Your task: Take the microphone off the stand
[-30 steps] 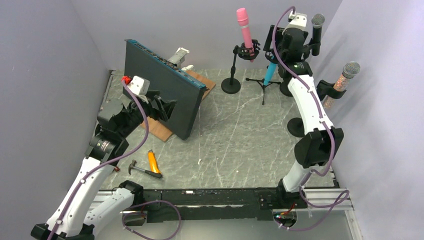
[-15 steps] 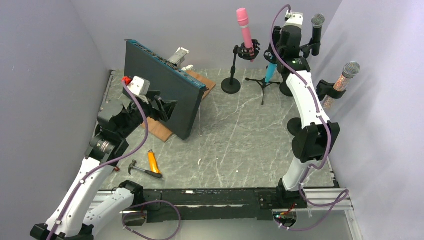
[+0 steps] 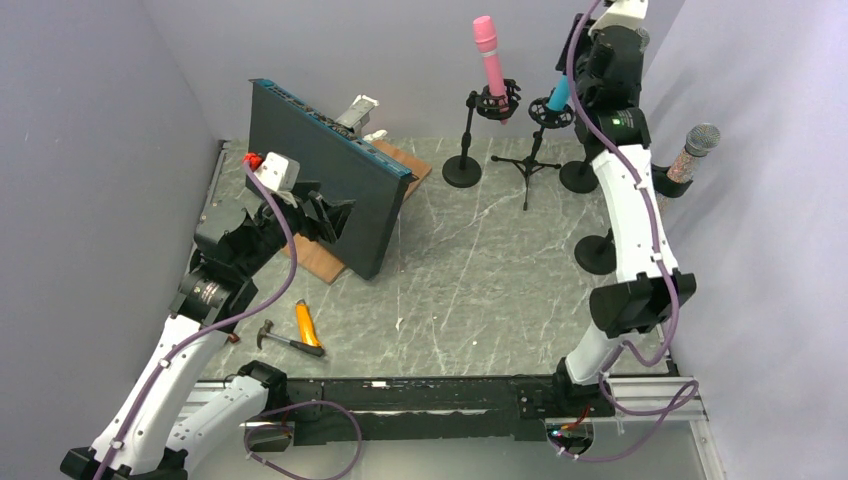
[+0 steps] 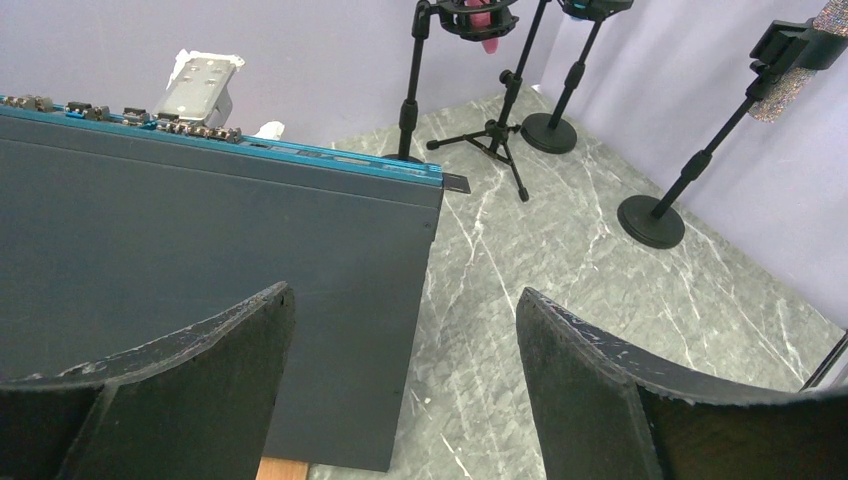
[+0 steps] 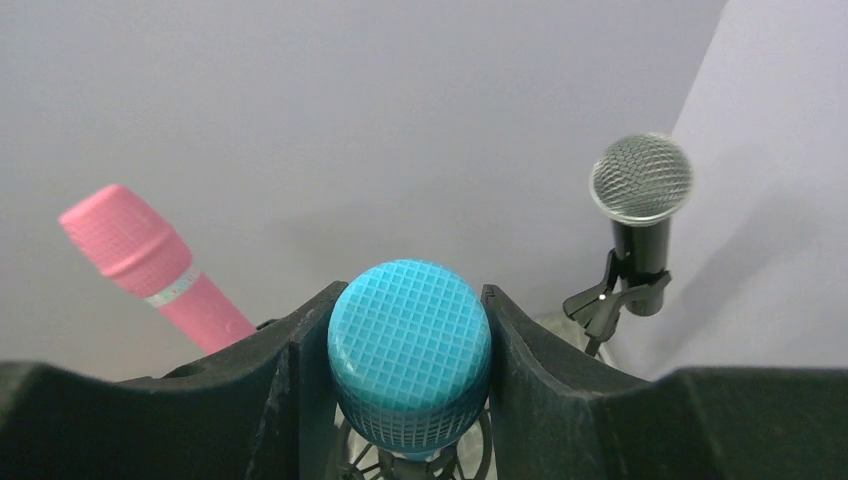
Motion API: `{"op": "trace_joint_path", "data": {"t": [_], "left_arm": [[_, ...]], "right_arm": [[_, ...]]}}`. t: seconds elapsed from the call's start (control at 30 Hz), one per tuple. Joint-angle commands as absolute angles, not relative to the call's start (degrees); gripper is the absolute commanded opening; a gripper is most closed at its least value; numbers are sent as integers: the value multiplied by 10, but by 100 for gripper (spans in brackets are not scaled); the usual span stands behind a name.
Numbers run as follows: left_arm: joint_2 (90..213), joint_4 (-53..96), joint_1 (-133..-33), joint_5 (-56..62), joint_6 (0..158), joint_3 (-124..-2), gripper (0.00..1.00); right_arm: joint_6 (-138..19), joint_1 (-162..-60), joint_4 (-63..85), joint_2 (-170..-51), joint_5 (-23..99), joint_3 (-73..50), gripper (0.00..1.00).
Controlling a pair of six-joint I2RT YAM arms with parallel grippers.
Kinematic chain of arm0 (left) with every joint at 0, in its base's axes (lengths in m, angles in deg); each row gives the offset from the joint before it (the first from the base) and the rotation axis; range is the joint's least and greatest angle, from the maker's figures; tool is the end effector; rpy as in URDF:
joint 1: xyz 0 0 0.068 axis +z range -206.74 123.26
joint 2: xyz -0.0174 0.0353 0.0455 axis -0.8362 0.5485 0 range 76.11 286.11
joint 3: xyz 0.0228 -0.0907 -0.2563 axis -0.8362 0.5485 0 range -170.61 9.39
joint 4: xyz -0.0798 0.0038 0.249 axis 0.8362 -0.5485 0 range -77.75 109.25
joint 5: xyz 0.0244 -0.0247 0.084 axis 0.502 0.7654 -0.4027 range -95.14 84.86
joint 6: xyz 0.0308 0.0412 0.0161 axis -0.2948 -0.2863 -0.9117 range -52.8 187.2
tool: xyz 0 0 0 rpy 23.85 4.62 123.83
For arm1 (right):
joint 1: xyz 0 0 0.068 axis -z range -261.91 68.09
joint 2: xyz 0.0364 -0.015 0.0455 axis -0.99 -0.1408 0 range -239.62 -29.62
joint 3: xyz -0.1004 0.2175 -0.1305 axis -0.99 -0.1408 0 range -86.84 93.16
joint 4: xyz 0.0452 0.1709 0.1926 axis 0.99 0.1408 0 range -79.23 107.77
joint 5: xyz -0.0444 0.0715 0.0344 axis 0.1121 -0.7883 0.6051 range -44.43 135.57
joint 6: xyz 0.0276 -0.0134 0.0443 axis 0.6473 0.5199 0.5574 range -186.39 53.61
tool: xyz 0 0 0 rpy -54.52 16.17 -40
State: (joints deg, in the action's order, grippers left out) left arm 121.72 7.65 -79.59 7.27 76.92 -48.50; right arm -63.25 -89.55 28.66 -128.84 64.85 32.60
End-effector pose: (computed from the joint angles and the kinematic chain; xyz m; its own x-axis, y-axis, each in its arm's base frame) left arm 0.1543 -0.0733 0.4141 -0.0866 -0.1425 -0.9860 0.5708 0.8040 -0.1664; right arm 0.3771 0.0389 0.5195 0.0513 0.0589 -0.9969 0.1990 0.9776 0.0680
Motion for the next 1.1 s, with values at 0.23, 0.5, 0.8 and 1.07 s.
{"op": "trace_joint_path", "data": {"t": [0.23,0.5,0.8,1.07], "left_arm": [[1209,110,-799,75,773,-486,84],[1217,117,-803,92,779,-482,84],[1235,120,-819,103,781,-481,84],[1263,107,-833,121,792,-507,84]], "right_arm": [[-577,-895,188,-1121,648,250,0],[-421,-897,229,-1014,479,109,0],[-337,-1035,241,-899,378,-144,0],[-236,-1106,186,-935,256,-335,0]]}}
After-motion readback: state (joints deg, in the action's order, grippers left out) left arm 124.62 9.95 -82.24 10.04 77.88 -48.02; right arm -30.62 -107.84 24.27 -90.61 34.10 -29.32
